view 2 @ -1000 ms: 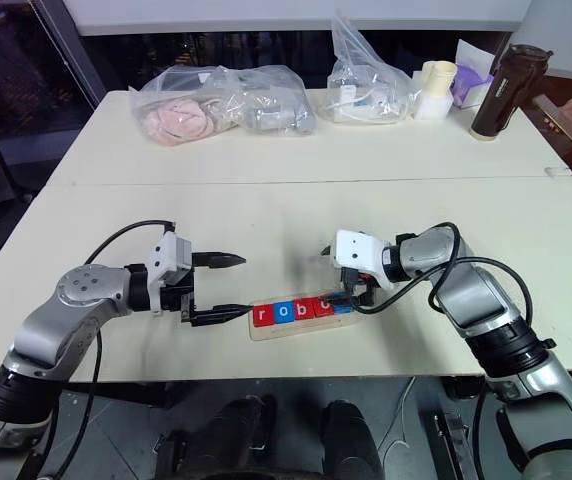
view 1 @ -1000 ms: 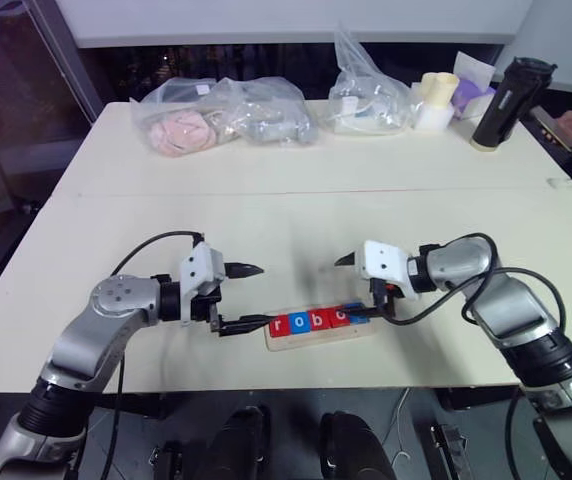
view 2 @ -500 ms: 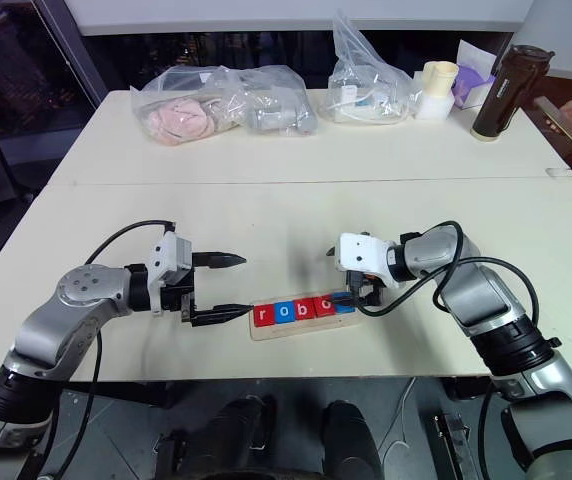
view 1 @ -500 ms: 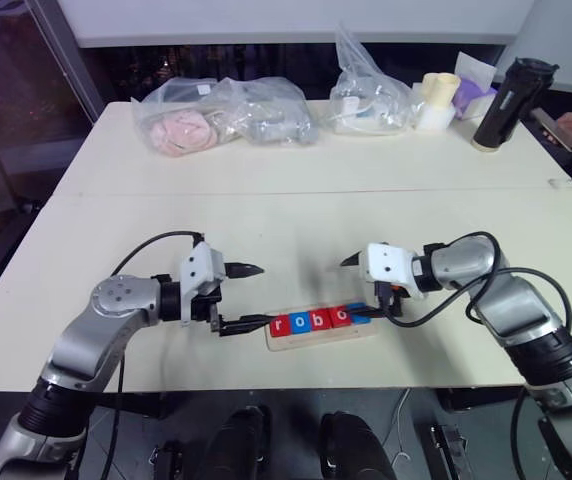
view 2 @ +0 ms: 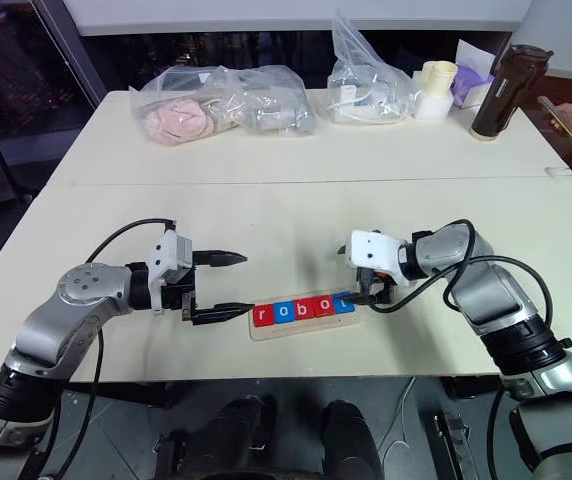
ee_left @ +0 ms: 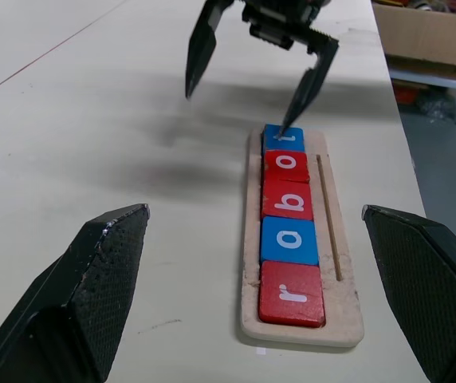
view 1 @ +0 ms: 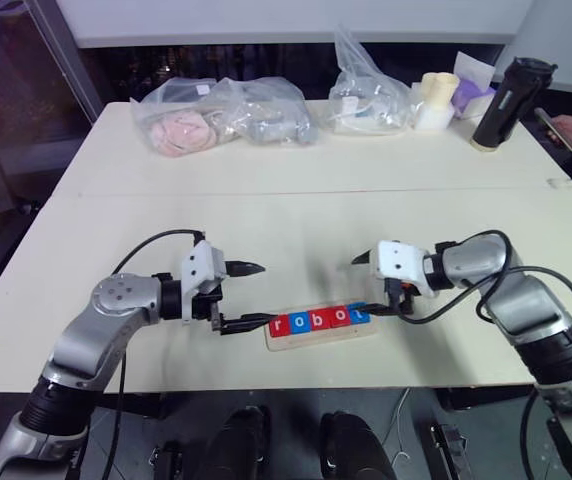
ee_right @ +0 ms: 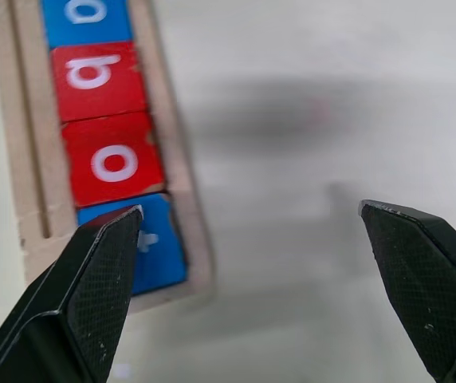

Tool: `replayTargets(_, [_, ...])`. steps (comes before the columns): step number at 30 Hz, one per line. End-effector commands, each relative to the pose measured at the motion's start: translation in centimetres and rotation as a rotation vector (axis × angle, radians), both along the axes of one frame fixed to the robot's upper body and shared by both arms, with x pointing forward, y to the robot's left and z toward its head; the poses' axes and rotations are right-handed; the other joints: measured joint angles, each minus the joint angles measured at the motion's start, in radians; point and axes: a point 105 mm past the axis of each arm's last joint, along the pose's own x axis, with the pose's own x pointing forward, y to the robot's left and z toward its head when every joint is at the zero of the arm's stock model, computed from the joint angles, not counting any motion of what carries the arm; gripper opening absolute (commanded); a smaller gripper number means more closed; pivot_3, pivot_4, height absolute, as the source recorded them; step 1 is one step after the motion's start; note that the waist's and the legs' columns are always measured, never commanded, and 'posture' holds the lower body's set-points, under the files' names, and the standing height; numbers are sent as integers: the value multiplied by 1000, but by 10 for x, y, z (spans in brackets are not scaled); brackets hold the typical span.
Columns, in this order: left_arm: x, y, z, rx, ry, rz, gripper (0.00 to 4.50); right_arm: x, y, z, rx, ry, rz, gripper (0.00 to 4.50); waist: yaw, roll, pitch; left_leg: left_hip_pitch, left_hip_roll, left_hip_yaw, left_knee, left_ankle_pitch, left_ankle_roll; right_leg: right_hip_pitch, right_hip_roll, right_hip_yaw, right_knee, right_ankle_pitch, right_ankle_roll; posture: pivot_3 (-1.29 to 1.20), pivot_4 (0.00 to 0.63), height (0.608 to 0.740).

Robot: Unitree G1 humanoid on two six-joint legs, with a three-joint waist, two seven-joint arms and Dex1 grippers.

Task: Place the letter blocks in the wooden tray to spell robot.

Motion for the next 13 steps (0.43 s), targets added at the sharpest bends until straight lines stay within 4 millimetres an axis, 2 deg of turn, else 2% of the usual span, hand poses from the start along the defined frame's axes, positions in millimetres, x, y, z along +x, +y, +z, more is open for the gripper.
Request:
replayTargets(1, [-1, 0, 6, -5, -30, -4, 4500, 0, -13, 32, 99, -48, -82, 4478, 2, 0, 0, 0, 0, 0, 0, 0, 0, 0, 0, 0, 0, 0, 0, 0, 150, 738])
replayTargets(6, [-2, 6, 5, 5, -17, 16, 4500, -20, -27, 40, 163, -2, -148, 4478, 1, 0, 0, 0, 0, 0, 0, 0, 0, 0, -1, 0, 0, 0, 0, 0, 150, 738])
replayTargets(13, [-2, 13, 5, 11, 14, 41, 4500, -49, -35, 46, 229, 39, -243, 4478, -1, 0, 0, 0, 0, 0, 0, -1, -1, 0, -1, 0, 0, 0, -1, 0, 150, 738])
